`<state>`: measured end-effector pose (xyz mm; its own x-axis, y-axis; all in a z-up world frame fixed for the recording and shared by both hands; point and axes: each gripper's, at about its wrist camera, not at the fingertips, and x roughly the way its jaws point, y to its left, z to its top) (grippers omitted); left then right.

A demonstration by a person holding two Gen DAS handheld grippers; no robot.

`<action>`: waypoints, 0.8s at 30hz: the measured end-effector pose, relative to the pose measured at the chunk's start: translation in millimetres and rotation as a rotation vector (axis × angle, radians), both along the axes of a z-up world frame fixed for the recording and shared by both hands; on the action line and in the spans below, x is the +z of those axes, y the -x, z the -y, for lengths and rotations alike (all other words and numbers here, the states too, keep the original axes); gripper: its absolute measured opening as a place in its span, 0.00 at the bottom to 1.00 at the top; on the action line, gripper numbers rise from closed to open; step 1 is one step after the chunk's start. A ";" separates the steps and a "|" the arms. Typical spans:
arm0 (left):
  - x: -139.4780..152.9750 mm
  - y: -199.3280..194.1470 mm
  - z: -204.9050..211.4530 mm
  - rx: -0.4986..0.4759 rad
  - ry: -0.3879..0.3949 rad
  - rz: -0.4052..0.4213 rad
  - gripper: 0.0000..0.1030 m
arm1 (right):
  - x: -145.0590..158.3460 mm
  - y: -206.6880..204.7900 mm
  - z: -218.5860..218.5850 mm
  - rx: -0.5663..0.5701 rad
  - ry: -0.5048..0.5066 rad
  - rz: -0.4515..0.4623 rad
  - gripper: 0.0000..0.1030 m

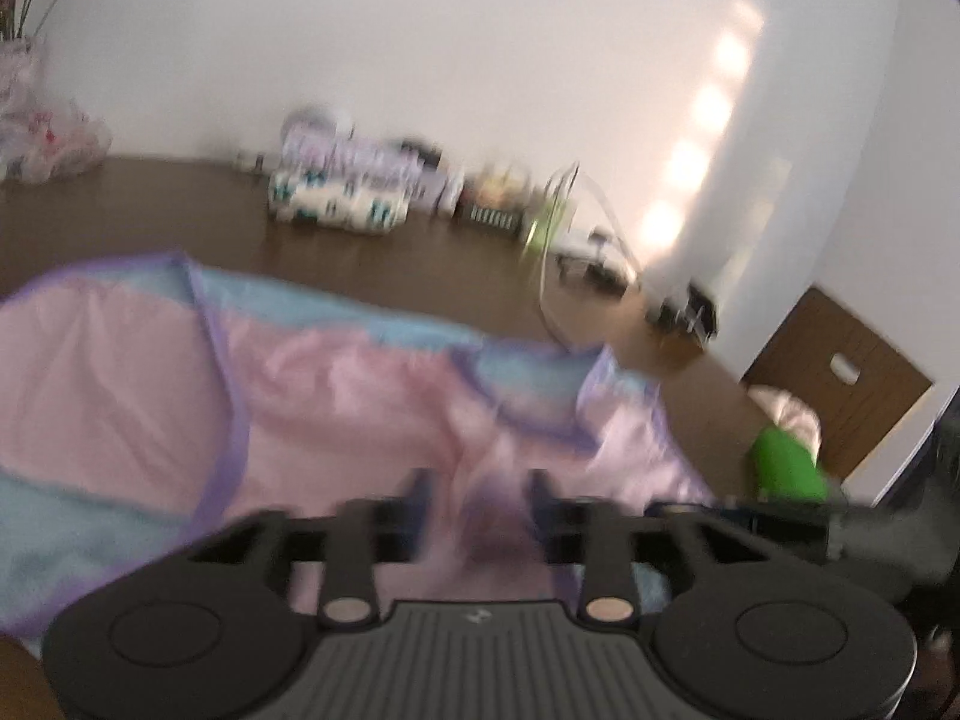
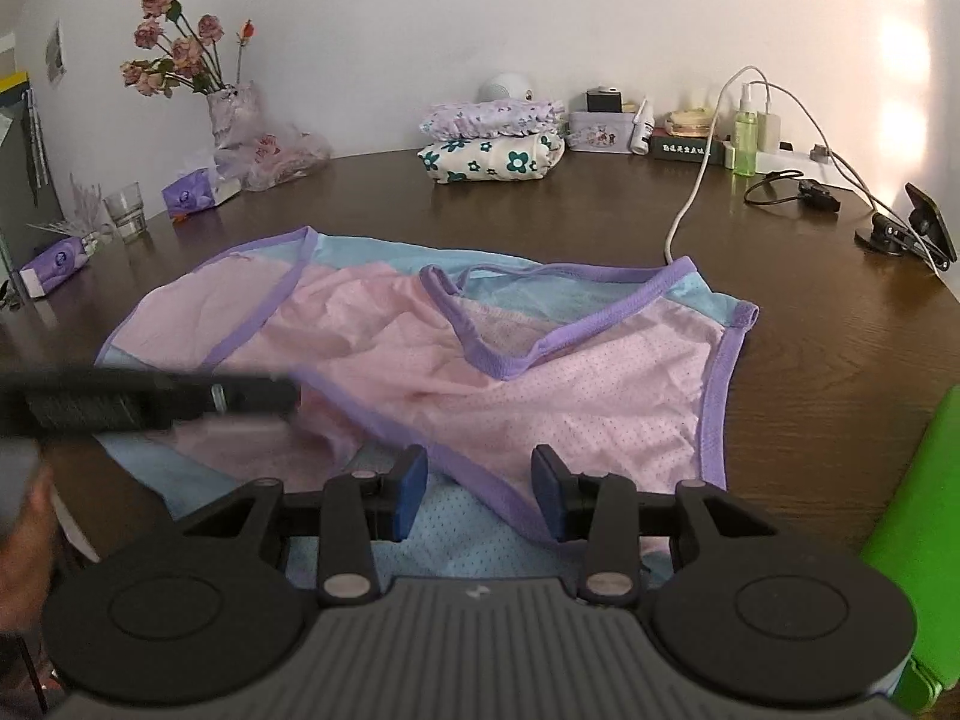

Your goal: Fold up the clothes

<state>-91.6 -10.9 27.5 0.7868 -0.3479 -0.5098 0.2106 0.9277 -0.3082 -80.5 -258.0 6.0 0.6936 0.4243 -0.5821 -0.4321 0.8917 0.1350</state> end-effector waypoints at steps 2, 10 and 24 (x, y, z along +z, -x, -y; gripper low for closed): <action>5.8 -12.0 10.7 -0.032 -0.049 0.010 0.58 | 3.1 3.4 6.0 -0.020 -0.013 0.016 0.38; -16.8 -47.5 46.9 -0.085 -0.197 -0.089 0.17 | 3.7 10.3 18.5 -0.082 0.037 0.038 0.38; -34.6 -17.7 31.3 -0.027 -0.119 0.019 0.19 | 24.3 -75.6 -20.1 0.029 -0.161 -0.072 0.37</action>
<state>-73.9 -42.3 -7.1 0.7878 -0.3071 -0.5340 0.2409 0.9514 -0.1918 -5.0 -237.8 30.3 0.6383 0.5355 -0.5530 -0.4416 0.8431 0.3068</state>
